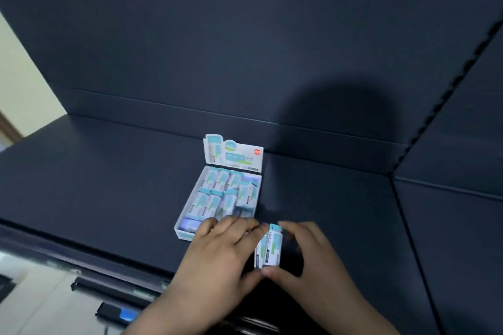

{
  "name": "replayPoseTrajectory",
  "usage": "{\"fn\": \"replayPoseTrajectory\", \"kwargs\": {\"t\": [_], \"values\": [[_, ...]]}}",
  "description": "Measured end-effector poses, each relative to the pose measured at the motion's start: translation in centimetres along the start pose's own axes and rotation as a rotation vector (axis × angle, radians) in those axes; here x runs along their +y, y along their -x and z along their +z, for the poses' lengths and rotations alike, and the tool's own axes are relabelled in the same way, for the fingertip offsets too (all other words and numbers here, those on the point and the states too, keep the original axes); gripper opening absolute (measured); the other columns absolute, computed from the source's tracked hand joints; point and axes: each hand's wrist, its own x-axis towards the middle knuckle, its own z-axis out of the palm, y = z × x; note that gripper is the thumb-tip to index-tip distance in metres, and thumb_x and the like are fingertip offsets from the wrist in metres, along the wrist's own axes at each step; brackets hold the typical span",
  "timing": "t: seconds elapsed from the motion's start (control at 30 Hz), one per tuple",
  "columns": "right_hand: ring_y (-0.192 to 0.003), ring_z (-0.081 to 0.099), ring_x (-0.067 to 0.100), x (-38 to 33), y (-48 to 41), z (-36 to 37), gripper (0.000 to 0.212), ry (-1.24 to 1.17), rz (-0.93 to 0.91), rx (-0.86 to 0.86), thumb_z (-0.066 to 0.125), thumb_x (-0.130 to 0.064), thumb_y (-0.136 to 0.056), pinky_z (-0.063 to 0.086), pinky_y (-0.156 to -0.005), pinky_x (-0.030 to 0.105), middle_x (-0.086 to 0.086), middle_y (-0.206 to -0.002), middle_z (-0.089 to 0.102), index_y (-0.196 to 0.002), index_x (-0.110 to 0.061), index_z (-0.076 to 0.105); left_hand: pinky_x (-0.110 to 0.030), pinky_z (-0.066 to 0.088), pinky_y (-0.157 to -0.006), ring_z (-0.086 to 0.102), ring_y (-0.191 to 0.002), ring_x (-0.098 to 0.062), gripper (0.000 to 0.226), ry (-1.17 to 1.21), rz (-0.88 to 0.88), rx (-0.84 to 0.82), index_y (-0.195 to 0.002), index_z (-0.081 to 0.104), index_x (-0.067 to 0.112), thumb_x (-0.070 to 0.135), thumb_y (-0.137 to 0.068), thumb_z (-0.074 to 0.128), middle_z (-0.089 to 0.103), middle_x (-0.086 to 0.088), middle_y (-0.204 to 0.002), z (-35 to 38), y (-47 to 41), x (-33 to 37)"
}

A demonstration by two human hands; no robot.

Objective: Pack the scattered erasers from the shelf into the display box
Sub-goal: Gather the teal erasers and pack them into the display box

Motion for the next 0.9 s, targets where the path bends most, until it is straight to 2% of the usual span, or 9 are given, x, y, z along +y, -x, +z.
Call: {"fn": "replayPoseTrajectory", "kwargs": {"t": [0.07, 0.13, 0.23, 0.4, 0.53, 0.6, 0.67, 0.73, 0.9], "values": [[-0.109, 0.039, -0.008, -2.1, -2.0, 1.8, 0.06, -0.007, 0.007, 0.037, 0.073, -0.05, -0.069, 0.034, -0.092, 0.011, -0.032, -0.11, 0.034, -0.116, -0.051, 0.036, -0.026, 0.032, -0.081, 0.051, -0.1, -0.007, 0.055, 0.013, 0.005, 0.026, -0.117, 0.063, 0.026, 0.057, -0.073, 0.049, 0.063, 0.013, -0.11, -1.1, 0.2, -3.3], [-0.11, 0.039, -0.006, -3.7, -3.7, 3.3, 0.067, 0.014, 0.011, 0.059, 0.071, -0.052, -0.069, 0.034, -0.095, 0.013, -0.024, -0.111, 0.036, -0.127, -0.04, 0.041, -0.027, 0.033, -0.08, 0.05, -0.101, -0.007, 0.056, 0.011, 0.012, 0.048, -0.116, 0.064, 0.025, 0.057, -0.073, 0.048, 0.064, 0.012, -0.111, -1.9, 0.2, -6.2], [-0.111, 0.038, -0.001, -5.2, -5.7, 4.8, 0.072, 0.06, 0.042, 0.129, 0.073, -0.051, -0.069, 0.031, -0.096, 0.011, -0.019, -0.111, 0.036, -0.132, -0.032, 0.044, -0.025, 0.032, -0.078, 0.048, -0.101, -0.007, 0.059, 0.035, 0.022, 0.034, -0.113, 0.065, 0.023, 0.06, -0.071, 0.048, 0.065, 0.011, -0.111, -2.4, -0.2, -9.6], [-0.108, 0.032, -0.003, -5.8, -6.3, 4.7, 0.075, 0.136, 0.163, 0.189, 0.075, -0.049, -0.069, 0.023, -0.089, 0.002, -0.018, -0.11, 0.032, -0.134, -0.035, 0.041, -0.024, 0.03, -0.081, 0.048, -0.101, -0.005, 0.061, 0.05, 0.082, -0.016, -0.114, 0.064, 0.026, 0.062, -0.07, 0.043, 0.065, 0.014, -0.109, -1.6, -1.9, -11.2], [-0.113, 0.031, -0.001, -5.6, -5.4, 4.6, 0.092, 0.155, 0.244, 0.177, 0.078, -0.054, -0.061, 0.026, -0.098, 0.012, -0.023, -0.109, 0.031, -0.138, -0.044, 0.03, -0.028, 0.047, -0.077, 0.052, -0.099, -0.006, 0.076, 0.069, 0.128, -0.063, -0.115, 0.063, 0.028, 0.078, -0.068, 0.031, 0.066, 0.014, -0.109, -0.6, -2.3, -11.9], [-0.113, 0.031, -0.002, -5.6, -5.0, 4.6, 0.093, 0.135, 0.263, 0.194, 0.08, -0.052, -0.059, 0.026, -0.098, 0.012, -0.029, -0.108, 0.03, -0.138, -0.046, 0.03, -0.03, 0.049, -0.074, 0.053, -0.1, -0.007, 0.081, 0.078, 0.156, -0.066, -0.117, 0.062, 0.026, 0.081, -0.068, 0.028, 0.065, 0.013, -0.11, -0.6, -2.3, -11.9], [-0.113, 0.03, -0.003, -5.6, -4.8, 4.6, 0.093, 0.139, 0.27, 0.202, 0.08, -0.051, -0.06, 0.025, -0.098, 0.012, -0.032, -0.108, 0.028, -0.138, -0.045, 0.03, -0.03, 0.05, -0.074, 0.057, -0.1, -0.008, 0.08, 0.07, 0.172, -0.072, -0.119, 0.061, 0.026, 0.08, -0.068, 0.03, 0.065, 0.012, -0.11, -0.9, -2.4, -11.9], [-0.114, 0.031, -0.003, -5.7, -4.6, 4.6, 0.092, 0.149, 0.271, 0.204, 0.079, -0.052, -0.061, 0.027, -0.098, 0.013, -0.031, -0.108, 0.028, -0.138, -0.044, 0.03, -0.03, 0.049, -0.077, 0.054, -0.102, -0.008, 0.078, 0.064, 0.177, -0.082, -0.12, 0.059, 0.026, 0.078, -0.068, 0.034, 0.064, 0.012, -0.111, -1.2, -2.7, -11.7], [-0.115, 0.032, -0.001, -5.5, -4.0, 4.3, 0.087, 0.154, 0.267, 0.204, 0.075, -0.054, -0.065, 0.028, -0.101, 0.015, -0.027, -0.108, 0.03, -0.138, -0.044, 0.029, -0.027, 0.039, -0.083, 0.053, -0.101, -0.008, 0.072, 0.074, 0.21, -0.079, -0.116, 0.063, 0.025, 0.072, -0.069, 0.035, 0.064, 0.012, -0.108, -2.0, -3.7, -10.5]]}}
